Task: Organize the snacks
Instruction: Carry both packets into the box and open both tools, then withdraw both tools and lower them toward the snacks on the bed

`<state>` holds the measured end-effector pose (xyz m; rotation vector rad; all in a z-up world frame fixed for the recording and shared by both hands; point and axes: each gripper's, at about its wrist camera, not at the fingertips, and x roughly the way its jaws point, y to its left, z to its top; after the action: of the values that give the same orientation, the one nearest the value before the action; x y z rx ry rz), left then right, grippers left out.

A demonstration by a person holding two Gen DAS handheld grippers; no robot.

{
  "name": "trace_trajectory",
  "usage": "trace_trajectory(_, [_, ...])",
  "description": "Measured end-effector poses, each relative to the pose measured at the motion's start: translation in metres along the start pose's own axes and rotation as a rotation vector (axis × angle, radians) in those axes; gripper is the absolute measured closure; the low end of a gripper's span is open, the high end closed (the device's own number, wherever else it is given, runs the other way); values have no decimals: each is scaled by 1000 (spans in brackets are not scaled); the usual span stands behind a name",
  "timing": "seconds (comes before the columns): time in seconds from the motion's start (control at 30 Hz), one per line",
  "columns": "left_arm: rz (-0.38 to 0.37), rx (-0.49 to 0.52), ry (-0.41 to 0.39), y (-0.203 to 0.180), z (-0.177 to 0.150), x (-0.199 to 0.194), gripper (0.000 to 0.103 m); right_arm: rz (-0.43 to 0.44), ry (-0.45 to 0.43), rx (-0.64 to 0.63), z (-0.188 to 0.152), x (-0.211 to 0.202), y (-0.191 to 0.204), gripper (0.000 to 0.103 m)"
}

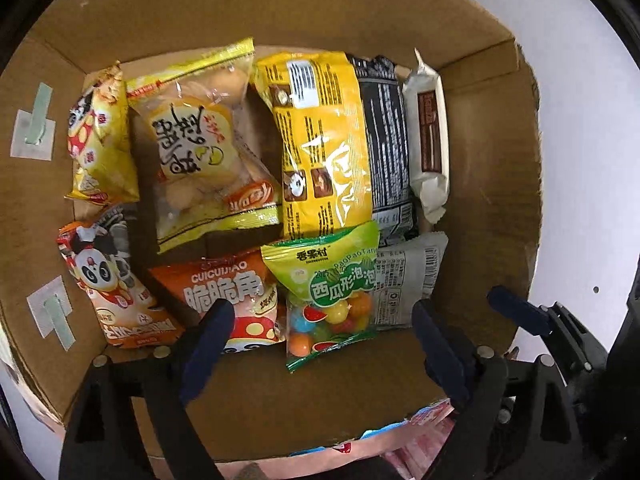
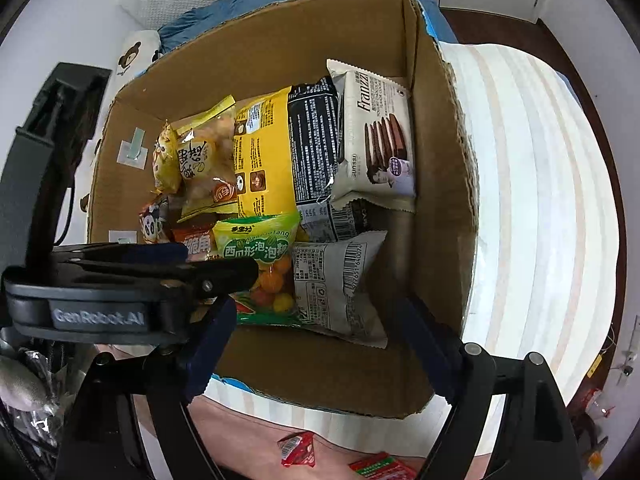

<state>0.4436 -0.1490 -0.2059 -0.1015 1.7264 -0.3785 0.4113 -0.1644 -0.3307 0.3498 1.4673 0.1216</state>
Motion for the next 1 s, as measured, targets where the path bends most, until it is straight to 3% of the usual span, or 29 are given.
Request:
trace_trajectory(0.23, [88, 16, -121, 2, -2, -41, 12, -48, -31, 5, -7, 0, 10, 9])
trace_trajectory(0.37, [162, 30, -231, 10, -16, -66, 12, -55, -68, 40, -12, -7, 9, 9])
trace_trajectory(0.53, [215, 24, -303, 22, -35, -80, 12, -67, -125, 61, -17, -19, 9, 9])
trace_trajectory(0.73, [231, 0, -346, 37, -58, -82, 12, -83, -148, 52, -21, -20, 16, 9])
trace_trajectory(1.0, [258, 16, -420, 29, -82, -85, 12, -71, -209, 34, -37, -38, 26, 9])
